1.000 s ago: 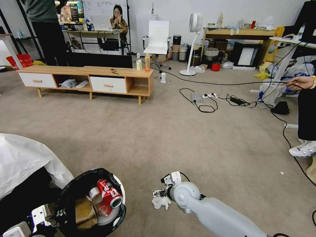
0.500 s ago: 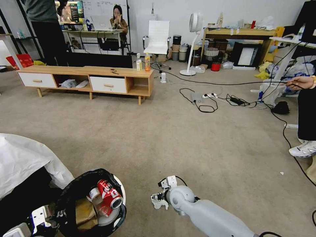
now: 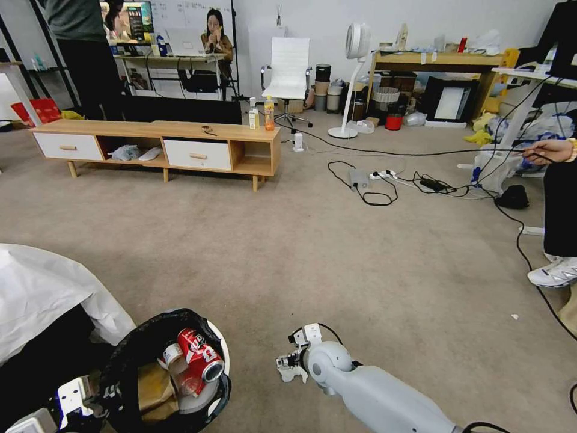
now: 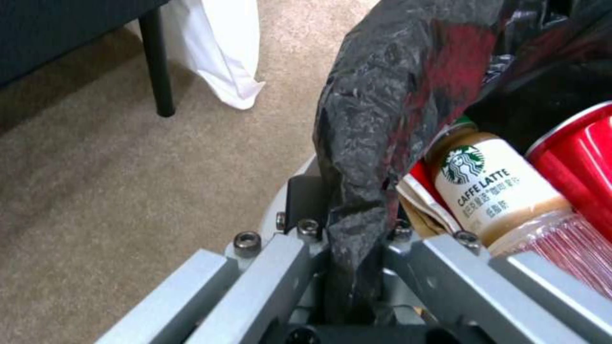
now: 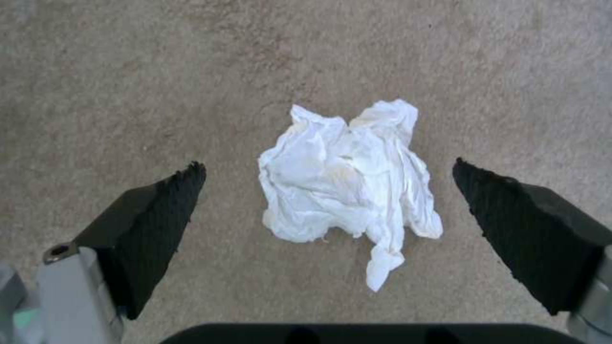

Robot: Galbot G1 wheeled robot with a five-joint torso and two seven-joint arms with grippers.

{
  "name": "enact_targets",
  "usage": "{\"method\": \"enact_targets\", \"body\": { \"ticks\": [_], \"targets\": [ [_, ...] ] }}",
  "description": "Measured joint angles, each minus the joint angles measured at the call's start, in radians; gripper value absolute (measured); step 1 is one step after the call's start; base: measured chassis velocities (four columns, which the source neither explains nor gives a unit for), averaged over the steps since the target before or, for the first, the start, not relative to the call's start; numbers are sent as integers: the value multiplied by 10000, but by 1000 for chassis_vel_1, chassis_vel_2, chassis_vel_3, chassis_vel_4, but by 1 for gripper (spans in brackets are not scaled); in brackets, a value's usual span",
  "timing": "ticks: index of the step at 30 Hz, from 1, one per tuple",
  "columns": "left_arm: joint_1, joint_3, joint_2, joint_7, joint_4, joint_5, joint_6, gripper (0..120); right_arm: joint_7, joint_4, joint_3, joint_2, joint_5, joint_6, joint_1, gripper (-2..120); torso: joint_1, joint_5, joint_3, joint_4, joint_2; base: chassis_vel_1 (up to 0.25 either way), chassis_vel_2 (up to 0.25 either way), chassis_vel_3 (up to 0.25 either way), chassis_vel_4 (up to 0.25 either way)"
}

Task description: Pick up the trash bin and place the garbage on the floor into it.

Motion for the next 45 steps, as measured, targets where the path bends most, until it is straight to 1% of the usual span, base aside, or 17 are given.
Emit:
{"method": "enact_targets", "body": {
  "ticks": [5,21,25,26,28,29,30,32,33,34,36,38,39,40,42,44,45],
  "targets": [
    [16,3,3,5,-4,2,-9,2,-118,-259,-25,71,-143,77,-27,100,0,0,0,0,0,0,0,0,0],
    [93,-9,-50,19,-63,18,-25,2,-1002,-1838,-34,659,-930,655,63,99,0,0,0,0,0,0,0,0,0],
    [95,-24,-52,21,-63,19,-31,2,-1128,-1999,-31,723,-1027,753,76,98,0,0,-1,0,-1,0,0,0,0],
    [95,-25,-57,21,-63,20,-34,2,-1178,-2046,-32,752,-1063,800,79,95,0,0,-1,-1,0,0,0,0,0],
    [97,-25,-60,21,-63,22,-36,2,-1197,-2076,-33,770,-1079,815,79,94,0,0,0,0,0,0,0,0,0],
    [102,-25,-67,22,-63,26,-43,2,-1219,-2126,-35,799,-1110,839,79,91,0,0,-1,0,-1,0,0,0,0],
    [102,-25,-67,22,-63,26,-43,2,-1219,-2126,-35,799,-1110,839,79,91,0,0,-1,0,-1,0,0,0,0],
    [109,-24,-77,22,-59,33,-51,2,-1274,-2177,-47,826,-1183,883,67,79,0,0,0,0,-1,0,0,0,0],
    [113,-23,-78,23,-56,35,-55,2,-1292,-2188,-58,829,-1209,892,53,76,0,0,-1,0,0,0,0,0,0],
    [113,-23,-78,23,-56,35,-55,2,-1292,-2188,-58,829,-1209,892,53,76,0,0,-1,0,0,0,0,0,0],
    [119,-19,-83,29,-42,46,-66,2,-1338,-2225,-81,830,-1266,925,24,66,0,0,0,0,-1,0,0,0,0],
    [119,-19,-83,29,-42,46,-66,2,-1338,-2225,-81,830,-1266,925,24,66,0,0,0,0,-1,0,0,0,0],
    [125,-4,-87,33,-39,60,-77,2,-1370,-2290,-91,839,-1304,946,20,56,0,0,0,0,0,0,0,0,0],
    [125,-4,-87,33,-39,60,-77,2,-1370,-2290,-91,839,-1304,946,20,56,0,0,0,0,0,0,0,0,0],
    [125,7,-96,38,-32,71,-89,2,-1453,-2365,-117,844,-1393,1003,-1,42,0,0,0,0,0,0,0,0,0],
    [125,8,-96,39,-30,72,-90,2,-1467,-2377,-122,845,-1409,1010,-5,41,0,0,-1,-1,-1,0,0,0,0],
    [124,12,-97,39,-28,76,-92,2,-1506,-2430,-137,853,-1464,1038,-12,34,0,0,0,0,0,0,0,0,0]
  ]
}}
